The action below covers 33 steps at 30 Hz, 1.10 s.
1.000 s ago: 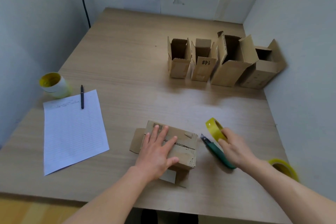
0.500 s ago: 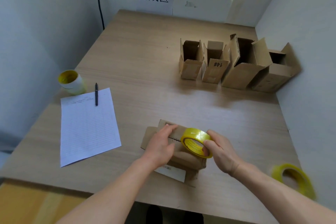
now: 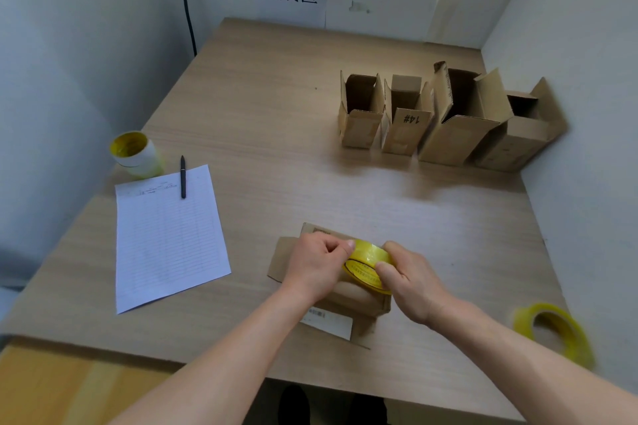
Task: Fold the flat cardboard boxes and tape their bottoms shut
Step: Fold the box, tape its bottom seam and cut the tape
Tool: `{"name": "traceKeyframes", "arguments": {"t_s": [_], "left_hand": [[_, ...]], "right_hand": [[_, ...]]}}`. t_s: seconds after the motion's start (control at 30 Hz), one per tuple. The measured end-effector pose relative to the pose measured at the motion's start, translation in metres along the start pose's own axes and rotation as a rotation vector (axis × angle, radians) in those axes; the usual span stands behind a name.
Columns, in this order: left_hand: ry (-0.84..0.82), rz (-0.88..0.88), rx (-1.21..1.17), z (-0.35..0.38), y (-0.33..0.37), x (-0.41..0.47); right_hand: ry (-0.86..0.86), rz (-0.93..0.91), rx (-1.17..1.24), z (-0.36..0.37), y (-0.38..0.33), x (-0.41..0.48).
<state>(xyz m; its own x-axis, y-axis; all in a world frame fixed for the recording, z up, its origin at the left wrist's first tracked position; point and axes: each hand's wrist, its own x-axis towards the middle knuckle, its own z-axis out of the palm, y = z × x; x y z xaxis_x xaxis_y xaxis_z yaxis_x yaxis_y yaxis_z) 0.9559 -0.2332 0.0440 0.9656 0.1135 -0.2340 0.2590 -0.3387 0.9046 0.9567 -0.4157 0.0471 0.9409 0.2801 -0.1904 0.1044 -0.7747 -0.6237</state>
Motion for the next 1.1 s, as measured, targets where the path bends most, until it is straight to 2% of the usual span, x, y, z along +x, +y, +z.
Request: {"name": "traceKeyframes", "arguments": {"t_s": [0.17,0.43,0.7,0.77,0.83,0.93,1.0,1.1], "left_hand": [[0.055,0.015,0.082,0.001,0.006,-0.008],[0.087,-0.064,0.155,0.003,0.013,-0.008],[0.041,-0.067,0.270,0.002,0.020,-0.004],[0.039,-0.087,0.198,0.001,0.016,-0.001],[0.060,-0.114,0.018,0.002,0.003,0.006],[0.091,-0.228,-0.130,0.002,-0.020,0.013],[0.132,-0.271,-0.158,0.002,-0.029,0.018],[0.253,-0.250,-0.092,-0.001,-0.028,0.021]], "right_hand": [[-0.015,-0.002,-0.042,0.002,-0.006,-0.001],[-0.050,0.006,-0.064,0.001,-0.013,-0.001],[-0.080,0.003,-0.066,0.002,-0.015,0.001],[-0.066,0.036,0.019,0.004,-0.014,0.003],[-0.047,0.083,0.117,0.008,-0.012,0.005],[-0.089,0.068,0.100,0.017,-0.011,0.006],[-0.067,0.066,0.067,0.024,-0.010,0.009],[0.094,0.067,0.093,0.027,-0.010,0.014]]}}
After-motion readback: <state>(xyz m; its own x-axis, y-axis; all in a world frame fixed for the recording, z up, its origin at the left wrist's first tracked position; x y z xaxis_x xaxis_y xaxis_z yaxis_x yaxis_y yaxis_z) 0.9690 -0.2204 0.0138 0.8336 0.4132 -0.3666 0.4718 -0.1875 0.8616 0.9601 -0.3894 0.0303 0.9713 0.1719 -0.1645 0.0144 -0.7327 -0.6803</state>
